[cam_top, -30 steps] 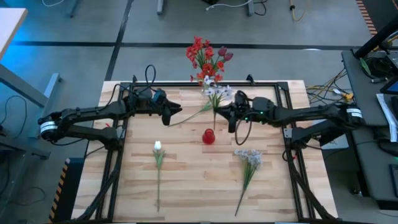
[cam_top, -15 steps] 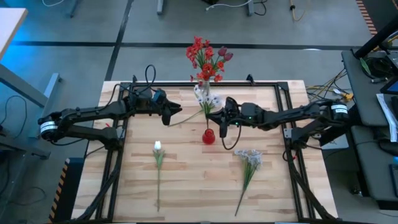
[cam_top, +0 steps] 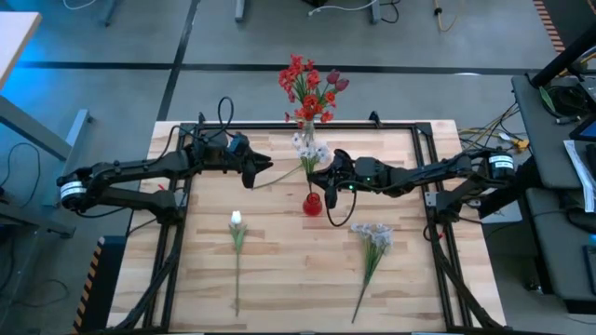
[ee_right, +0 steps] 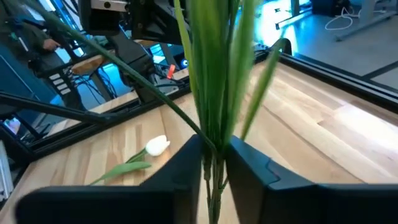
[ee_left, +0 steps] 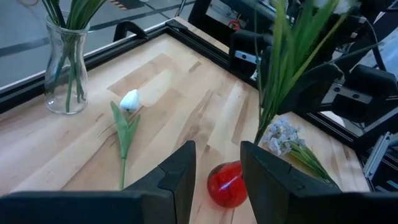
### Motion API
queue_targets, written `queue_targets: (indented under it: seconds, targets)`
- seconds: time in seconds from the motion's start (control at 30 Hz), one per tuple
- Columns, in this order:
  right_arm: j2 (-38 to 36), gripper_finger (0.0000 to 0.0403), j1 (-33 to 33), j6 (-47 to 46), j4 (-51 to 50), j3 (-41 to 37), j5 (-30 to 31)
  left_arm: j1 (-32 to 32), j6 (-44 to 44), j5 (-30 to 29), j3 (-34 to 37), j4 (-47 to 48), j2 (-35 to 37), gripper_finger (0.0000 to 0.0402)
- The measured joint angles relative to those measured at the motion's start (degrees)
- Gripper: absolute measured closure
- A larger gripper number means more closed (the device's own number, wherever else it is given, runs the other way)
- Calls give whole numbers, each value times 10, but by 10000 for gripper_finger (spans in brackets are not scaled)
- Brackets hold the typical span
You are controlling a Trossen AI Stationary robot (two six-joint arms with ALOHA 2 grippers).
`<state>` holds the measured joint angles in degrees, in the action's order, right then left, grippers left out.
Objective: Sort flowers into vase by color
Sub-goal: Put the top white flowers into the red vase, then put the white flowers into the red vase
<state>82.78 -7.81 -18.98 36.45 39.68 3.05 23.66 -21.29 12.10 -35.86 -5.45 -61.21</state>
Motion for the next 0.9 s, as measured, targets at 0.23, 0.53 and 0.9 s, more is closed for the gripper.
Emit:
queue_targets:
  seconds: [0.23, 0.53, 0.9]
  targets:
    - [0, 267, 1, -7, -7, 0, -7, 0, 6, 0, 0, 0, 0, 290]
    - [-9, 246, 7, -22, -20, 0, -20, 0, 13, 0, 0, 0, 0, 290]
    - [-80, 257, 27, -44, -151, 0, -20, 0, 16, 1, 0, 0, 0, 290]
